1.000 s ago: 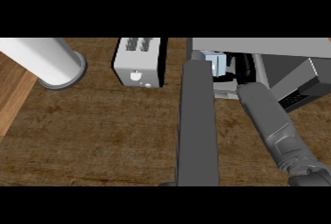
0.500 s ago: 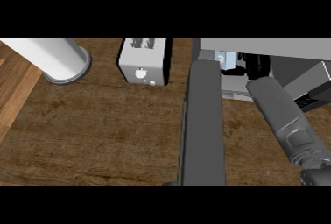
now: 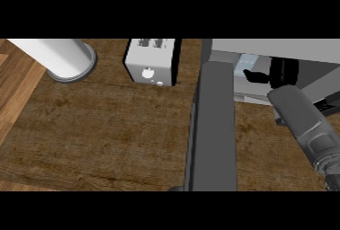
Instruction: Pick up the milk, place it into the microwave and close the microwave
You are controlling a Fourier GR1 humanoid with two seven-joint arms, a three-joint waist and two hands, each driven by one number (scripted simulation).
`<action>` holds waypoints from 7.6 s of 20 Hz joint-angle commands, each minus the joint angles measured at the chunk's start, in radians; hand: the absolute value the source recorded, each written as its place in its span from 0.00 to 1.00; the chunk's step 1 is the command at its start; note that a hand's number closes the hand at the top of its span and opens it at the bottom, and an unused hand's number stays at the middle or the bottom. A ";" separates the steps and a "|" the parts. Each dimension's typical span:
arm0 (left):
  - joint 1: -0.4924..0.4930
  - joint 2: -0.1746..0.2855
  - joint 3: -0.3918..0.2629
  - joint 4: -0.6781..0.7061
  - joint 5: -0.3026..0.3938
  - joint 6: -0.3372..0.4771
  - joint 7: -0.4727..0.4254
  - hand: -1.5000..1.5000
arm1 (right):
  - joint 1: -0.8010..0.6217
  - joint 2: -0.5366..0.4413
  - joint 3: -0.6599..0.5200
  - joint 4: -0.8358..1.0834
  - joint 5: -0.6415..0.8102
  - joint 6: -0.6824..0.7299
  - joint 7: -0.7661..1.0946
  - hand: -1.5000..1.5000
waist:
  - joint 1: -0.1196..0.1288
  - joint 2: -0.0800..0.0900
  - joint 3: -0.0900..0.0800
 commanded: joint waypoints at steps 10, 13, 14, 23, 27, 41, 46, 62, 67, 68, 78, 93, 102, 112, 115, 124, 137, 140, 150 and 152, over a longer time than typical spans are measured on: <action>-0.049 0.044 -0.038 0.068 -0.045 -0.052 -0.012 0.00 | -0.039 0.066 0.003 -0.032 0.001 0.108 -0.110 0.00 | 0.005 -0.005 0.004; -0.043 0.020 -0.064 0.058 -0.067 -0.059 -0.023 0.00 | -0.045 0.044 -0.010 -0.027 -0.013 0.204 -0.138 0.00 | 0.000 -0.009 0.004; -0.049 0.011 -0.085 0.082 -0.084 -0.068 -0.026 0.00 | -0.049 0.054 -0.027 -0.031 -0.032 0.226 -0.140 0.00 | -0.012 -0.009 0.003; -0.011 0.001 -0.142 0.068 -0.050 -0.147 -0.038 0.00 | -0.009 0.083 -0.139 -0.065 -0.157 0.447 -0.281 0.00 | -0.035 -0.034 0.002; -0.054 -0.044 -0.213 0.079 -0.116 -0.130 -0.037 0.00 | 0.022 0.097 -0.180 -0.051 -0.205 0.557 -0.306 0.00 | -0.070 -0.040 0.001; -0.018 -0.072 -0.421 0.011 -0.145 -0.067 0.073 1.00 | 0.254 0.160 -0.236 -0.075 -0.308 0.895 -0.486 0.00 | -0.121 -0.066 -0.001; -0.050 -0.073 -0.510 0.025 -0.172 0.007 0.102 1.00 | 0.362 0.192 -0.201 -0.143 -0.313 0.906 -0.509 0.00 | -0.135 -0.073 -0.002; -0.264 -0.073 -0.859 0.254 -0.505 0.200 -0.045 1.00 | 0.865 0.196 -0.088 -0.611 -0.363 1.032 -0.495 0.00 | -0.174 -0.080 -0.005; -0.363 -0.073 -0.988 0.518 -0.583 0.290 -0.182 1.00 | 0.964 0.179 -0.064 -0.777 -0.387 1.070 -0.444 0.00 | -0.162 -0.074 -0.004; -0.376 -0.073 -0.991 0.556 -0.601 0.288 -0.168 1.00 | 1.011 0.158 -0.064 -0.839 -0.405 1.111 -0.435 0.00 | -0.177 -0.076 -0.005; -0.580 -0.073 -1.210 1.018 -0.565 0.633 -0.407 1.00 | 1.212 0.134 0.013 -1.216 -0.440 1.195 -0.354 0.00 | -0.186 -0.069 -0.005; -0.783 -0.072 -1.482 1.240 -0.143 0.918 -0.515 1.00 | 1.294 0.047 0.037 -1.580 -0.646 1.350 -0.162 0.00 | -0.286 -0.051 -0.008; -0.887 -0.072 -1.487 1.156 0.052 1.059 -0.556 1.00 | 1.271 0.015 0.069 -1.707 -0.713 1.383 -0.032 0.00 | -0.333 -0.045 -0.011; -0.983 -0.073 -1.444 1.200 0.219 1.243 -0.566 0.00 | 1.186 -0.056 0.000 -1.739 -0.770 1.384 0.026 0.00 | -0.375 -0.025 -0.009; -1.042 -0.073 -1.436 1.215 0.260 1.273 -0.543 0.00 | 1.155 -0.082 -0.007 -1.752 -0.775 1.395 0.036 0.00 | -0.390 -0.023 -0.008; -1.114 -0.073 -1.362 1.257 0.376 1.341 -0.563 0.00 | 1.044 -0.222 -0.144 -1.797 -0.589 1.292 -0.001 1.00 | -0.417 0.000 -0.010; -1.128 -0.073 -1.376 1.289 0.479 1.380 -0.637 0.00 | 0.964 -0.253 -0.154 -1.769 -0.561 1.267 0.015 1.00 | -0.417 0.020 -0.006; -1.124 -0.073 -1.378 1.290 0.505 1.379 -0.650 0.00 | 0.951 -0.268 -0.160 -1.758 -0.558 1.272 0.013 1.00 | -0.426 0.023 -0.006; -1.151 -0.073 -1.396 1.294 0.551 1.359 -0.683 0.00 | 0.936 -0.135 -0.076 -1.650 -0.775 1.348 0.066 0.00 | -0.412 0.032 0.000; -1.143 -0.073 -1.403 1.305 0.554 1.359 -0.700 0.00 | 0.918 -0.147 -0.081 -1.635 -0.802 1.366 0.075 0.00 | -0.413 0.034 -0.002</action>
